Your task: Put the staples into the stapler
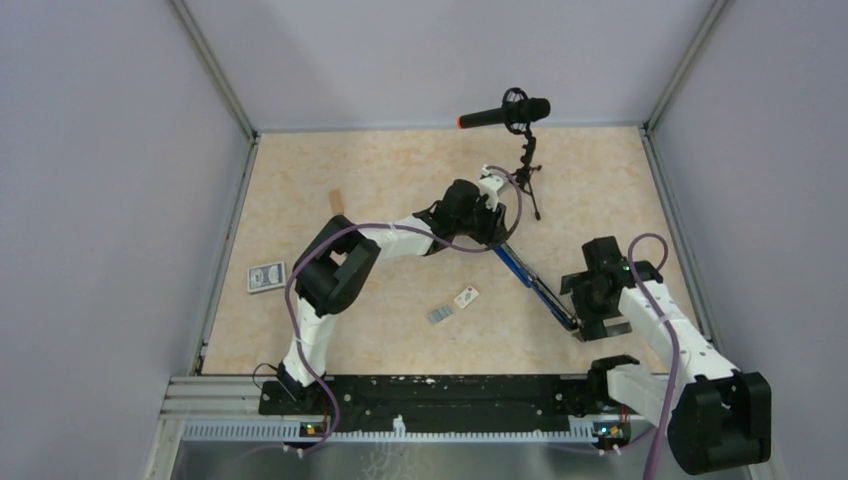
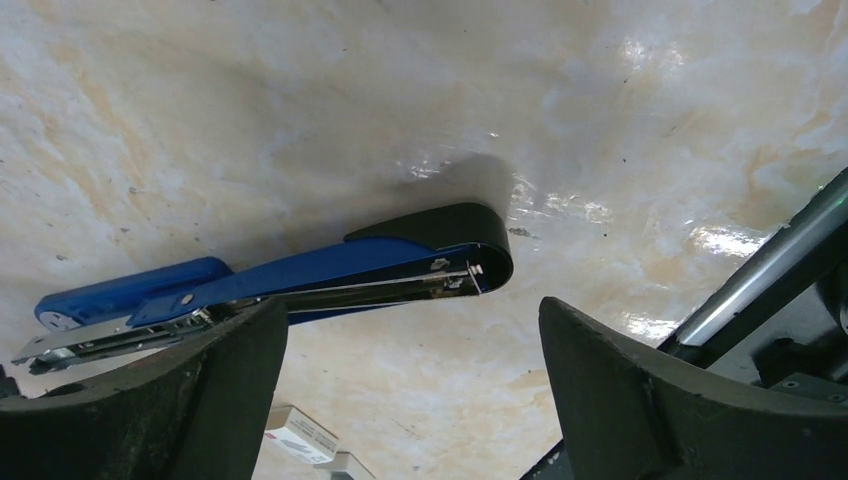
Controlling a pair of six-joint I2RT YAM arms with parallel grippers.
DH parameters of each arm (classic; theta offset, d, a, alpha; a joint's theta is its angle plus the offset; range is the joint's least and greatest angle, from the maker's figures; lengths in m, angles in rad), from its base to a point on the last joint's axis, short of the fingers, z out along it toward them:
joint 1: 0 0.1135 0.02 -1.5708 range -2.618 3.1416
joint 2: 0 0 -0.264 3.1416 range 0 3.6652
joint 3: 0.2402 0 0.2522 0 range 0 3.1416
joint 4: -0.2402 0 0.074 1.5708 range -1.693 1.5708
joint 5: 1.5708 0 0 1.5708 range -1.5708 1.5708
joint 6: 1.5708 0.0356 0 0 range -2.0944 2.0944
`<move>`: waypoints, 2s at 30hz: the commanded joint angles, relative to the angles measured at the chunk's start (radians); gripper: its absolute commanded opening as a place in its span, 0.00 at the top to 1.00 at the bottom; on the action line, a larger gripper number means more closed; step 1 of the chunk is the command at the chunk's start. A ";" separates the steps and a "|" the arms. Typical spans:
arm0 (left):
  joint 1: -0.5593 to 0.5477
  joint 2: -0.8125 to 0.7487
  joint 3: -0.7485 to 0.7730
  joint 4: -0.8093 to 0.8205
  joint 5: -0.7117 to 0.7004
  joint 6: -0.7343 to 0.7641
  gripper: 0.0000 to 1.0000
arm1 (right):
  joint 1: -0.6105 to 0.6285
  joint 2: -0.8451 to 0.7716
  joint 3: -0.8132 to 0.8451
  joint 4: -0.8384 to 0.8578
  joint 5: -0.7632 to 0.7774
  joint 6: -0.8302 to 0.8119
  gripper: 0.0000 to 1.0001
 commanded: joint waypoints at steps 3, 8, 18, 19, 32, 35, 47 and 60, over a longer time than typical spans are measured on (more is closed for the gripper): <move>-0.007 0.022 -0.005 0.069 -0.022 0.030 0.59 | -0.005 -0.024 -0.044 0.044 -0.037 0.072 0.07; -0.007 0.037 -0.021 0.073 -0.046 0.043 0.63 | -0.005 -0.005 -0.066 0.071 -0.009 0.102 0.08; -0.008 0.057 -0.055 0.057 -0.058 0.027 0.68 | -0.005 0.083 -0.050 0.136 0.062 0.113 0.10; -0.007 0.055 -0.058 0.045 -0.065 0.025 0.69 | -0.006 0.085 -0.047 0.139 0.072 0.113 0.11; -0.008 0.050 -0.078 0.007 -0.067 0.010 0.69 | -0.007 0.024 -0.080 0.171 0.075 0.143 0.27; -0.007 0.053 -0.086 0.009 -0.065 0.001 0.69 | -0.005 -0.013 -0.091 0.168 0.061 0.159 0.30; -0.011 0.044 -0.142 0.039 -0.066 -0.035 0.69 | -0.007 -0.151 -0.141 0.271 0.073 0.137 0.60; -0.012 0.054 -0.162 0.069 -0.051 -0.056 0.69 | -0.005 -0.444 -0.212 0.378 0.046 0.041 0.60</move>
